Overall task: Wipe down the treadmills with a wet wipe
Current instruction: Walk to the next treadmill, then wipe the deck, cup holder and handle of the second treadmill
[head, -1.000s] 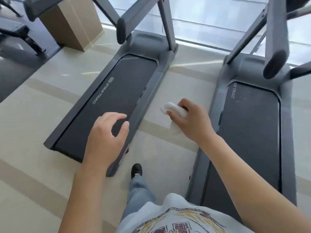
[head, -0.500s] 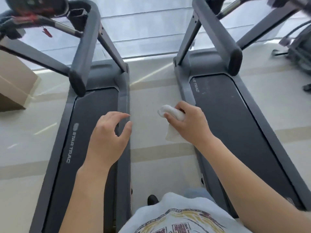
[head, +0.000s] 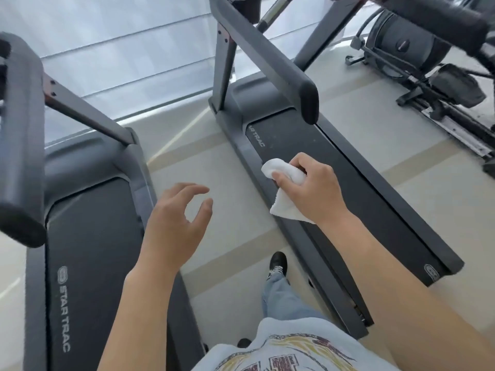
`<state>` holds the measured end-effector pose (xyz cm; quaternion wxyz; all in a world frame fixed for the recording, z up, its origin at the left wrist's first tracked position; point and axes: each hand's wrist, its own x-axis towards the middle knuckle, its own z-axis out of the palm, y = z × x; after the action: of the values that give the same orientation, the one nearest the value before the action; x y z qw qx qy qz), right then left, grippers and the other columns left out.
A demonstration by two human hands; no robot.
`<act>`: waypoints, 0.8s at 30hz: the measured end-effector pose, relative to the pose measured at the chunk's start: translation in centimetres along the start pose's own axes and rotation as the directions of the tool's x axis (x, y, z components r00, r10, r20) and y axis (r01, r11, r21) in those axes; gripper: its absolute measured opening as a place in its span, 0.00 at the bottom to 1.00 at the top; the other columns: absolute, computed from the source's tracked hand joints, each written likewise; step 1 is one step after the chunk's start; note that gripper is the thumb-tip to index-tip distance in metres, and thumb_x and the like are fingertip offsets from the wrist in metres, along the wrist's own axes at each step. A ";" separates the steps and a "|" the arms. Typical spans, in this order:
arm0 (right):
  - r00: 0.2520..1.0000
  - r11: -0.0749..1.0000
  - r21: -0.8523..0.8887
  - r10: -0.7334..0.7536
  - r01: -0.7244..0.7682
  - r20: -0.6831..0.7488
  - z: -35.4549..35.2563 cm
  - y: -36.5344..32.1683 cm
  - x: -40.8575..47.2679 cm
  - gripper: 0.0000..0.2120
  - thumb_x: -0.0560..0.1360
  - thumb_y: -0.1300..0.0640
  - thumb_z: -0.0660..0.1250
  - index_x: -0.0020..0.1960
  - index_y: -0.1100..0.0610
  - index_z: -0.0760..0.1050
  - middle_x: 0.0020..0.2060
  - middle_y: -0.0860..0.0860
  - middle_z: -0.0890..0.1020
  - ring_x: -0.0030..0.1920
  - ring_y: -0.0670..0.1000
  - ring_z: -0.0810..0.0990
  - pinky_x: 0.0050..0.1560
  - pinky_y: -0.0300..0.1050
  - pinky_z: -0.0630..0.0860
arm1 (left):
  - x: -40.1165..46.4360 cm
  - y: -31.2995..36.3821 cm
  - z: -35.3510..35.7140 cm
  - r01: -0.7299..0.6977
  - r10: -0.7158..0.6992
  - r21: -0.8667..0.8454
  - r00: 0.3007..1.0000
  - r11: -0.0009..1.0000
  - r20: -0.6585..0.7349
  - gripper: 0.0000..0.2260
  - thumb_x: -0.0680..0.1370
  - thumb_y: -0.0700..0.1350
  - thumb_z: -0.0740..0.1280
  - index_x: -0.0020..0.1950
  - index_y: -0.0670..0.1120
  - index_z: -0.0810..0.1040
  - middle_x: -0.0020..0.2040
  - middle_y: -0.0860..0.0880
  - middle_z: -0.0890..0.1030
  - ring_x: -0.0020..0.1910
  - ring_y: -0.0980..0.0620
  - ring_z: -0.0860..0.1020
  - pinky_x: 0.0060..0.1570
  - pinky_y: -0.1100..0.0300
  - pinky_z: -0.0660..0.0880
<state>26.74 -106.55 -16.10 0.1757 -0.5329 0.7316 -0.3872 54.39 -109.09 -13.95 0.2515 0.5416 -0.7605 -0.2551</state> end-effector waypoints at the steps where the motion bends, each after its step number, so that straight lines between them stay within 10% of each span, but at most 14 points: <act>1: 1.000 1.000 0.007 0.014 -0.014 -0.015 -0.1 0.6 1.4 0.15 0.76 0.42 0.73 0.43 0.51 0.74 0.34 0.46 0.79 0.37 0.49 0.78 0.37 0.45 0.74 | 1.6 0.2 0.5 -0.006 0.006 0.003 1.000 1.000 0.017 0.11 0.83 0.51 0.67 0.64 0.51 0.83 0.62 0.60 0.80 0.66 0.60 0.74 0.59 0.72 0.67; 12: 0.988 0.999 0.036 -0.001 0.006 -0.155 -2.4 4.3 19.9 0.15 0.77 0.43 0.73 0.44 0.52 0.74 0.34 0.46 0.80 0.37 0.48 0.78 0.37 0.43 0.73 | 20.7 4.6 5.1 -0.057 0.056 0.008 0.996 0.998 0.071 0.12 0.83 0.52 0.67 0.64 0.52 0.83 0.62 0.60 0.80 0.67 0.57 0.75 0.65 0.59 0.70; 24: 0.952 0.995 0.017 0.102 -0.102 -0.288 -2.9 9.0 29.3 0.14 0.78 0.43 0.72 0.47 0.53 0.75 0.39 0.46 0.80 0.40 0.49 0.78 0.42 0.50 0.78 | 34.7 7.0 10.2 -0.197 0.191 0.014 0.963 0.980 0.191 0.11 0.83 0.52 0.66 0.63 0.53 0.83 0.61 0.62 0.80 0.63 0.62 0.75 0.57 0.77 0.65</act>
<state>8.17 -131.13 -16.46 0.0876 -0.4323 0.7754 -0.4518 32.82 -138.97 -13.21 0.1931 0.4419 -0.8344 -0.2669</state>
